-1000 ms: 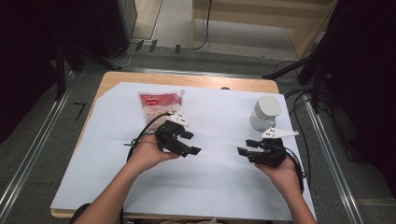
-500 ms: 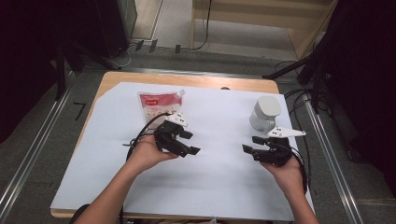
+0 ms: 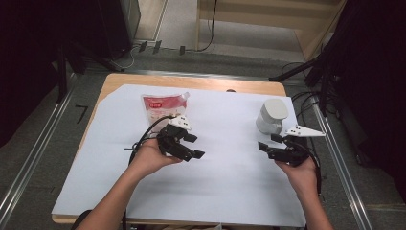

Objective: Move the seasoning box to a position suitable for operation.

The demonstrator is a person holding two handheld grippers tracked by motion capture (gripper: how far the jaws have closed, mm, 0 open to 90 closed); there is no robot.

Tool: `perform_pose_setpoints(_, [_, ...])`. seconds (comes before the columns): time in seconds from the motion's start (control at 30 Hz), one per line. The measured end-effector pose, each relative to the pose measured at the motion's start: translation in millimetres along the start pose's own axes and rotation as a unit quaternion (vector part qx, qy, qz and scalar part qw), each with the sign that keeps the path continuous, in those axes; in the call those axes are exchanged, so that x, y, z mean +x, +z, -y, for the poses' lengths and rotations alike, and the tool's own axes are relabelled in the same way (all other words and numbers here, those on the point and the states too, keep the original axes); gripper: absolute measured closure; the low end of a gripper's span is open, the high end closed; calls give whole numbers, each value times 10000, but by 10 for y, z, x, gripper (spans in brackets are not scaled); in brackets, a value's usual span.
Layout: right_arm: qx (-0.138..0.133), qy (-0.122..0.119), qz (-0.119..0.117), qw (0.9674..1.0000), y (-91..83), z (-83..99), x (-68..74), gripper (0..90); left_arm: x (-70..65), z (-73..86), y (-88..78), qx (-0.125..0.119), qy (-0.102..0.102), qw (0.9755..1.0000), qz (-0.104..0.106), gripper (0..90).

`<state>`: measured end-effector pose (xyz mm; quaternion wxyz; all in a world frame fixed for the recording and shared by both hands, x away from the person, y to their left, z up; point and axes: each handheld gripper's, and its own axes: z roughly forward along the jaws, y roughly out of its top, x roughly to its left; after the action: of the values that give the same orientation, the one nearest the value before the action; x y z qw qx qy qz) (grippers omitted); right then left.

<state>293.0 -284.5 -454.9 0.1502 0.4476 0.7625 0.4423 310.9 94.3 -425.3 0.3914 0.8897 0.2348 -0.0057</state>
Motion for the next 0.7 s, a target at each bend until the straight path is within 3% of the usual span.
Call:
perform_pose_setpoints(0.23, [-113, 303, 230, 9992, -47, -26, -153, 249, 0, 9, -9, -37, -29, 10000, -5, 332])
perform_pose_setpoints(0.4, [-141, 361, 492, 9980, -24, -53, -246, 202, -9, 21, -14, -25, -39, 10000, -3, 332])
perform_pose_setpoints(0.53, [-203, 427, 859, 9952, 9, -98, -290, 159, -10, 36, -15, -29, -72, 10000, -4, 331])
perform_pose_setpoints(0.7, [-191, 463, 979, 9939, 99, -186, -336, 138, -25, 52, -10, 12, -64, 10000, 1, 331])
